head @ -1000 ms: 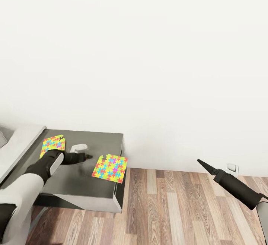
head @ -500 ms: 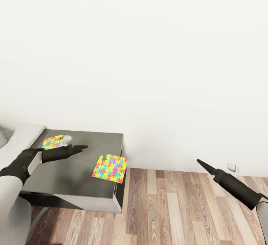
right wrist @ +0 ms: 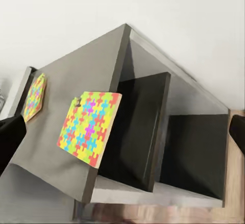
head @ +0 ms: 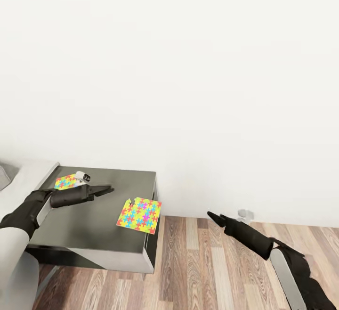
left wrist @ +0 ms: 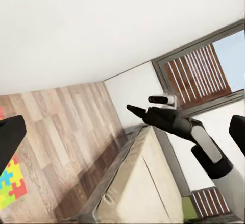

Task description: Put all the toys in the child's room - the three board games (two on the bed and one on the table), the two jigsaw puzzles on the table, and the tennis ball on the table - inside the toy box on the table in the child's room.

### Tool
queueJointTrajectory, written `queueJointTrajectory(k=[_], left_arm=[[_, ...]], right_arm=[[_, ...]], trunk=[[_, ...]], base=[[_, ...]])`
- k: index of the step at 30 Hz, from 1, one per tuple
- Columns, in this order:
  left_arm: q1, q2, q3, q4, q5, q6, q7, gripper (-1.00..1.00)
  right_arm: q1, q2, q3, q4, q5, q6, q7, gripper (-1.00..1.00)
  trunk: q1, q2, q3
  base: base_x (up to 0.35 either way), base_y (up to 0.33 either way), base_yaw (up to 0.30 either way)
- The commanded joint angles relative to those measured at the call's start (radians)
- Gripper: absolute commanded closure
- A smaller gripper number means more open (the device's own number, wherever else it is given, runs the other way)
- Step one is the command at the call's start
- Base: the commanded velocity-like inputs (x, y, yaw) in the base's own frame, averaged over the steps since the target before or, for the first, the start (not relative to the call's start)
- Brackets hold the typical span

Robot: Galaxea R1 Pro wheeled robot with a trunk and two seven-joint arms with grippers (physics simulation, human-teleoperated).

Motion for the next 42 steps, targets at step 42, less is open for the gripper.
queueJointTrajectory(k=[42], left_arm=[[0.180,-0.052,-0.063,-0.459,0.007,0.184,-0.003,-1.00]], right_arm=[[-0.125,0.081,0.048,0.243,-0.076,0.034,0.143,-1.00]], trunk=[[0.001,-0.002,0.064]], base=[[0.000,0.035,0.000]])
